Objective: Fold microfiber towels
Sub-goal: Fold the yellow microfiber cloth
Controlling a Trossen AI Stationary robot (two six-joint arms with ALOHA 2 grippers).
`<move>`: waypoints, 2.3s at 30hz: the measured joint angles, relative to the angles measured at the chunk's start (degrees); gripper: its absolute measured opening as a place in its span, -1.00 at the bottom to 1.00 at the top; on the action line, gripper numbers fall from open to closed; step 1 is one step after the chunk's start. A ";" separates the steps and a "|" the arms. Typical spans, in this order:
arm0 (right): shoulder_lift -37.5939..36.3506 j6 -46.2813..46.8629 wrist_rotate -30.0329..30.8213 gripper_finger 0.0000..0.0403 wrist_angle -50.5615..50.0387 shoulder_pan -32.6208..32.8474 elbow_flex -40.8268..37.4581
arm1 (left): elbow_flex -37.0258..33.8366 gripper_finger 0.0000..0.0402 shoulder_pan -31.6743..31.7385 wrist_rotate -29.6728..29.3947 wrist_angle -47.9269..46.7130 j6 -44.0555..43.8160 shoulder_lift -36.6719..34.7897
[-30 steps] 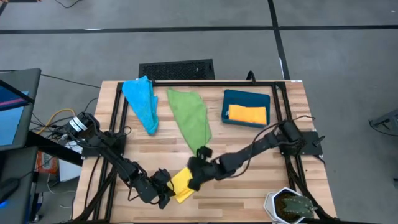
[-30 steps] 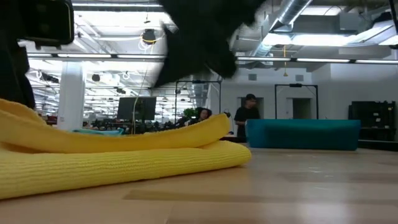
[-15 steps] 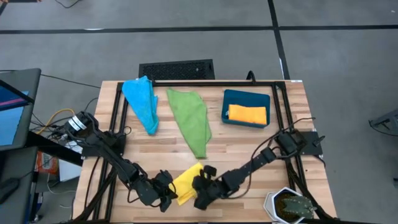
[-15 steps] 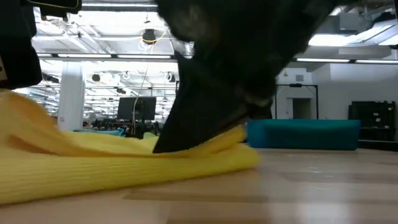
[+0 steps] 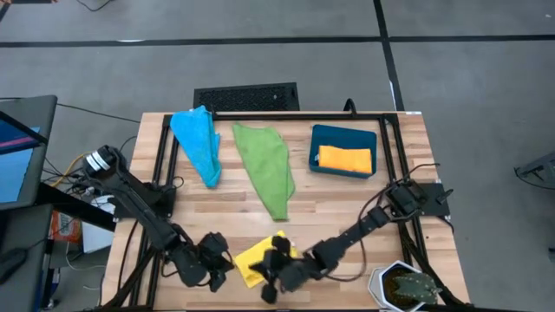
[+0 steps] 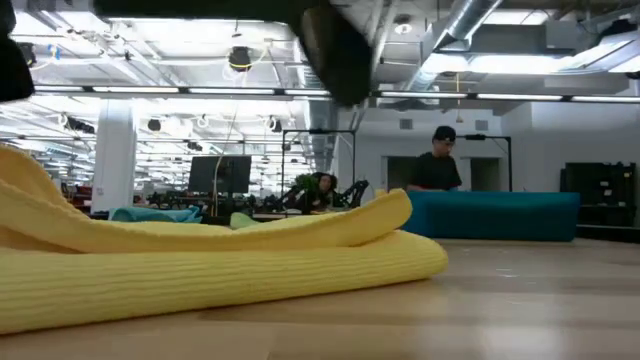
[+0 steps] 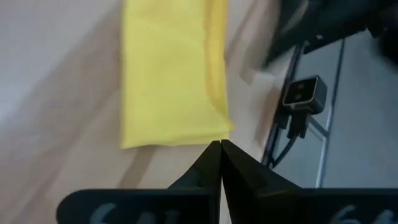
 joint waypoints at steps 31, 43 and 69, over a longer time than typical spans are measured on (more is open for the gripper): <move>14.80 4.85 -4.34 -0.91 -5.64 0.88 13.68 | -0.44 -0.99 -6.92 -12.70 -12.91 -5.19 -4.52; 0.93 4.36 15.86 -0.95 -36.16 4.35 13.79 | -0.25 -0.99 -5.60 -22.89 15.24 10.45 5.19; 6.00 60.95 20.53 -0.93 -51.72 13.65 0.13 | 17.22 -1.00 -1.25 -10.70 23.87 21.42 36.65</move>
